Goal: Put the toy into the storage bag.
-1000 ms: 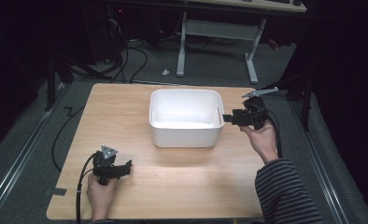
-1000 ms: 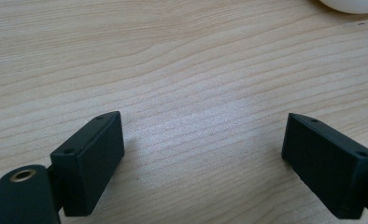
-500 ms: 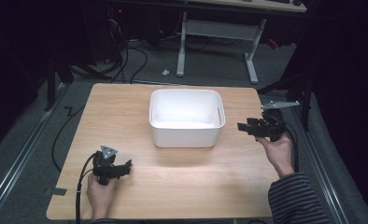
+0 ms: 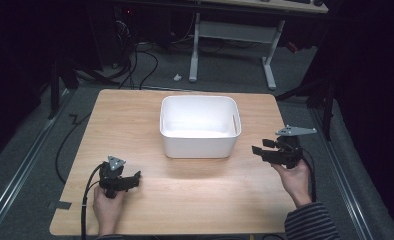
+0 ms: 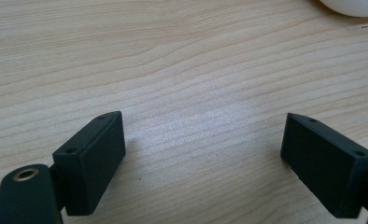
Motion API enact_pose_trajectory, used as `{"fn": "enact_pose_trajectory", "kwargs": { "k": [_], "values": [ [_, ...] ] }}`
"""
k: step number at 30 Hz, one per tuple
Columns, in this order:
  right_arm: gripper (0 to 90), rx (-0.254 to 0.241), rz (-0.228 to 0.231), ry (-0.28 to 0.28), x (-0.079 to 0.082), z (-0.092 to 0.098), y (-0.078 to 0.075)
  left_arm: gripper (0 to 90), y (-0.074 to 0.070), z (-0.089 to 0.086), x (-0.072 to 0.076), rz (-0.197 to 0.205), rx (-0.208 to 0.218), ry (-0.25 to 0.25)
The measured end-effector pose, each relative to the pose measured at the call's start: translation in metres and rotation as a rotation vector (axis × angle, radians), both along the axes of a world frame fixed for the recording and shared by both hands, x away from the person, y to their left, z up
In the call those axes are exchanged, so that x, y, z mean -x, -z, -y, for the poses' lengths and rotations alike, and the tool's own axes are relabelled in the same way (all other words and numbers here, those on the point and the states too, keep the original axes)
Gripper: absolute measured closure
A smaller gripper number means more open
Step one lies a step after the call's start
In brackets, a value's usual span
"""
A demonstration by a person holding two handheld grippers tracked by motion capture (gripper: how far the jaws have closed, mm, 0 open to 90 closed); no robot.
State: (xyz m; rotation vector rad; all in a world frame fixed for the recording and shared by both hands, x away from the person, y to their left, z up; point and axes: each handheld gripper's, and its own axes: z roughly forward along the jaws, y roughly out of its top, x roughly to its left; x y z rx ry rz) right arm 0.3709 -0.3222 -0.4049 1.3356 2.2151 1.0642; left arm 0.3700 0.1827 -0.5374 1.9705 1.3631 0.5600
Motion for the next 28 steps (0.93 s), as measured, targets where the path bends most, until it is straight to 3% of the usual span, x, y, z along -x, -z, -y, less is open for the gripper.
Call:
{"fn": "enact_pose_trajectory", "kwargs": {
  "k": [1,2,3,7,8,11,13,14,15,19,20,28],
  "values": [
    [44.7,0.000,0.000,0.000,0.000,0.000,0.000,14.1,0.000,0.000,0.000,0.000,0.000,0.000],
    [44.5,0.007,-0.024,0.004,0.001,-0.002,0.010,14.1,0.000,0.000,0.000,0.000,-0.001,0.001],
    [44.5,0.007,-0.024,0.004,0.001,-0.002,0.010,14.1,0.000,0.000,0.000,0.001,-0.003,0.000],
    [42.3,0.001,-0.044,0.014,0.003,-0.006,0.036,14.0,0.000,0.001,0.000,0.002,-0.008,-0.001],
    [39.4,0.017,-0.037,0.022,0.004,-0.009,0.050,14.0,0.000,0.001,0.000,0.002,-0.008,0.000],
    [37.5,0.028,-0.023,0.032,0.004,-0.011,0.062,14.0,0.000,0.001,0.000,0.002,-0.008,0.000],
    [36.3,0.016,-0.028,0.047,0.003,-0.013,0.076,14.0,0.000,0.001,0.000,0.002,-0.008,-0.001],
    [36.0,0.008,-0.033,0.061,-0.001,-0.015,0.090,14.0,0.000,0.001,-0.001,0.000,-0.010,-0.008],
    [36.0,0.008,-0.033,0.061,-0.001,-0.015,0.090,14.0,0.000,0.001,-0.001,0.000,-0.010,-0.008],
    [33.4,0.097,-0.039,0.095,-0.006,-0.022,0.116,14.0,0.000,0.001,-0.001,0.001,-0.010,-0.007],
    [30.5,0.120,0.016,0.096,-0.002,-0.023,0.126,14.0,0.000,0.001,-0.001,0.000,-0.010,-0.008],
    [29.0,0.113,0.007,0.138,-0.003,-0.021,0.126,14.0,0.000,0.001,-0.001,0.000,-0.010,-0.008]
  ]
}}
